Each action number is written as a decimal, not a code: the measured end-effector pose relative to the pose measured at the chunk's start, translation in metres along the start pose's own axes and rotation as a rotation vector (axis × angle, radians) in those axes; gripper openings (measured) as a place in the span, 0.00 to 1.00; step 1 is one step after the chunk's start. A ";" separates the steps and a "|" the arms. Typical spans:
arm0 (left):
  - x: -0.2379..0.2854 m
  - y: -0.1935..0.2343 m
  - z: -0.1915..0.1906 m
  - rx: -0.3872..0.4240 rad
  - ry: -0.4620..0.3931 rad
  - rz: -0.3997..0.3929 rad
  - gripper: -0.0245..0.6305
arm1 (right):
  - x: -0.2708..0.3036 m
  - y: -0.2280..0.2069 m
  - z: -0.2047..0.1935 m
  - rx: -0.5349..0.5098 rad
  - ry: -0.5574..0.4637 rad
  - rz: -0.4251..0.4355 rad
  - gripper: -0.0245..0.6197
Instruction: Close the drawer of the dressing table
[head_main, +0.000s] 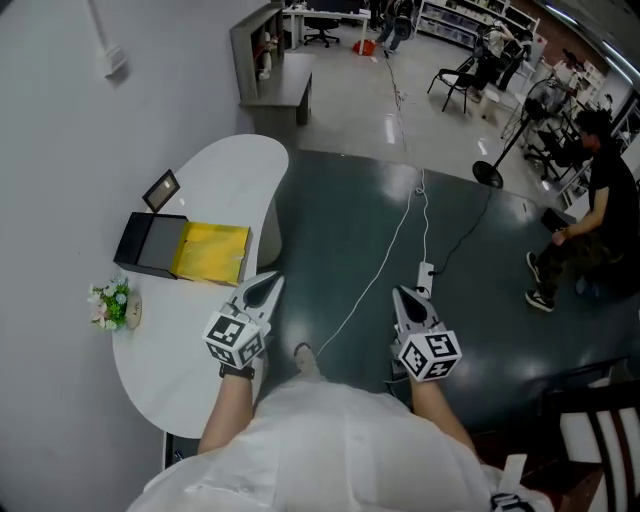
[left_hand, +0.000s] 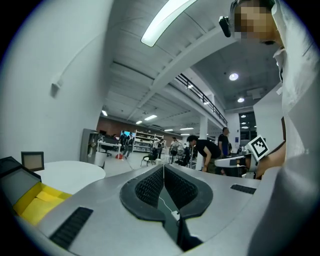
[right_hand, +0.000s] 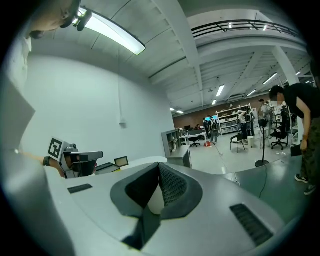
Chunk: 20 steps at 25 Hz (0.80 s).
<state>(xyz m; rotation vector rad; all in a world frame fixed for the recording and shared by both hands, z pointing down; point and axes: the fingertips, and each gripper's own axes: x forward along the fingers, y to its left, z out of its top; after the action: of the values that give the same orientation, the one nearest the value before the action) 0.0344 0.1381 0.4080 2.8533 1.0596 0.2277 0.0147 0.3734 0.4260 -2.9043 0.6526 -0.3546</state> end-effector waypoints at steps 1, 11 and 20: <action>0.006 0.011 0.000 -0.001 -0.001 0.005 0.07 | 0.012 -0.007 0.003 -0.001 0.003 -0.005 0.05; 0.044 0.140 0.026 -0.005 -0.069 0.061 0.07 | 0.167 -0.020 0.045 -0.068 0.009 0.047 0.05; 0.012 0.209 0.026 -0.061 -0.152 0.308 0.07 | 0.318 0.067 0.062 -0.201 0.068 0.427 0.05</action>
<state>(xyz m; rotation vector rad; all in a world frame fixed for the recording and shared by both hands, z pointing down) 0.1820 -0.0128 0.4118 2.9101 0.5741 0.0604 0.2828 0.1803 0.4162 -2.8310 1.3568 -0.3482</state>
